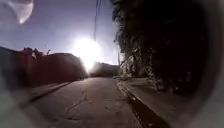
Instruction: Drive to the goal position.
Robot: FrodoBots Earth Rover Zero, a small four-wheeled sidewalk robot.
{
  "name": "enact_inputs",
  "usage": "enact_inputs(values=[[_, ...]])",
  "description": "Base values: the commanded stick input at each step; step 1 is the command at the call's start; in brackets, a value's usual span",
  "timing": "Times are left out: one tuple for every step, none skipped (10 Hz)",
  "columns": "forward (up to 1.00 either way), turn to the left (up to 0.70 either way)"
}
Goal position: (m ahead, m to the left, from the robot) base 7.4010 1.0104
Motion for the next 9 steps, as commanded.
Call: enact_inputs(values=[[1.00,0.00],[1.00,0.00],[1.00,0.00],[1.00,0.09],[1.00,0.21],[1.00,0.23],[1.00,0.23],[1.00,0.22],[1.00,0.20]])
